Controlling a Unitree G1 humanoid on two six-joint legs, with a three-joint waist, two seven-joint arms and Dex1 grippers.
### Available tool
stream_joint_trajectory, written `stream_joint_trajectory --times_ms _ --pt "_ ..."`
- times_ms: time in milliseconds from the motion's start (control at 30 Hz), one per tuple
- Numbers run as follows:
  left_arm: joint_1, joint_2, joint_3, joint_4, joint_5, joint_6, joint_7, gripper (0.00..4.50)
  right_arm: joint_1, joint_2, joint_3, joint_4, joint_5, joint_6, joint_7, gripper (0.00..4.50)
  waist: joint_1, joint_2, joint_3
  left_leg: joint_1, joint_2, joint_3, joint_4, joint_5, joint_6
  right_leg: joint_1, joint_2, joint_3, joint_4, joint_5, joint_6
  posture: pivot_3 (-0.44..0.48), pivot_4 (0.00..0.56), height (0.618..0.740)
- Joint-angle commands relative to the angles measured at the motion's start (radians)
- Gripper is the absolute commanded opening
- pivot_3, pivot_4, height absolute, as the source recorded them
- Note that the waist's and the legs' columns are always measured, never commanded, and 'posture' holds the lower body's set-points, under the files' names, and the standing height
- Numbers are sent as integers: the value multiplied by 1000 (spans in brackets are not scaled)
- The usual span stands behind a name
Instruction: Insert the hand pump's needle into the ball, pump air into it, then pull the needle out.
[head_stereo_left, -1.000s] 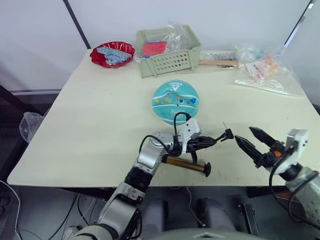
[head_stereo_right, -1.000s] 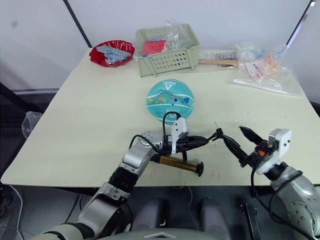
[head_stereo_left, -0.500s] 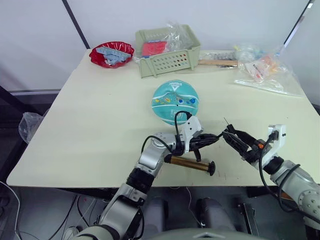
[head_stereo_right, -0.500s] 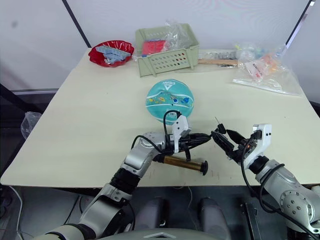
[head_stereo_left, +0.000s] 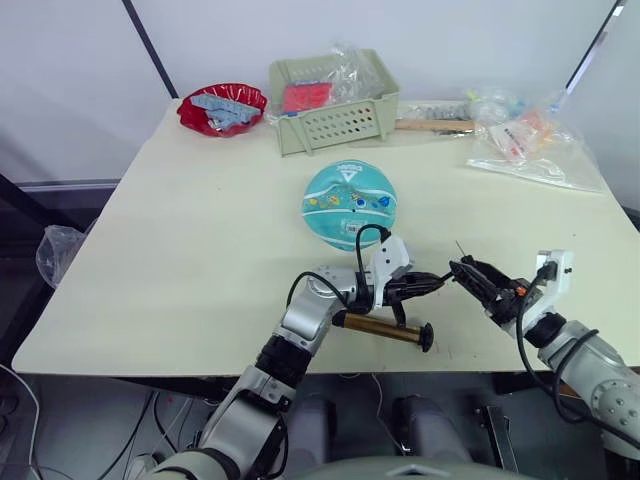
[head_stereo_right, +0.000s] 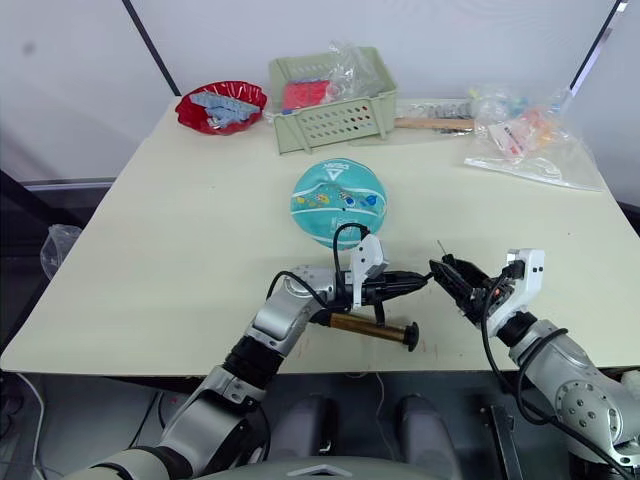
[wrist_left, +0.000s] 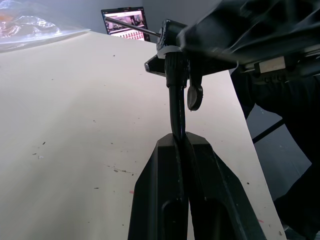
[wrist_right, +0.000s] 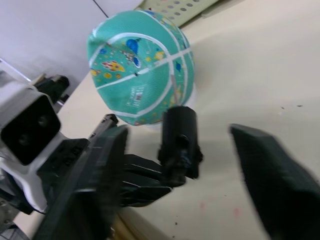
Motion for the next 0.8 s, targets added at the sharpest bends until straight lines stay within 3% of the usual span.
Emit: stream_joint_trajectory --times_ms 33,133,467,500,567,633,800 --pt "-20 -1 11 -9 -10 -18 3 0 -3 -4 -16 -7 -11 -29 30 1880 -2 0 0 0 0 0 0 0 0 0 0 0 0 0 0 0 150 740" --pt "-14 7 3 -13 -7 -22 -1 0 -4 -1 -12 1 -23 -34 44 383 -8 0 0 0 0 0 0 0 0 0 0 0 0 0 0 0 150 740" --pt "8 16 14 -26 -19 -2 18 0 -11 8 -2 8 -71 -54 82 330 -16 0 0 0 0 0 0 0 0 0 0 0 0 0 0 0 150 740" --pt "7 20 20 -27 -18 -8 24 768 -11 6 0 5 -79 -59 88 330 -16 0 0 0 0 0 0 0 0 0 0 0 0 0 0 0 150 740" --pt "3 26 30 -30 -19 -15 31 1179 -12 2 5 2 -97 -72 103 330 -16 0 0 0 0 0 0 0 0 0 0 0 0 0 0 0 150 740" --pt "-5 48 42 -39 -24 -25 20 1913 -9 -15 19 -6 -140 -108 149 330 -16 0 0 0 0 0 0 0 0 0 0 0 0 0 0 0 150 740" --pt "-15 131 96 -134 -82 -23 -39 4222 13 -95 49 -11 -274 -220 281 330 -17 0 0 0 0 0 -1 0 0 0 0 0 0 0 0 0 150 740"
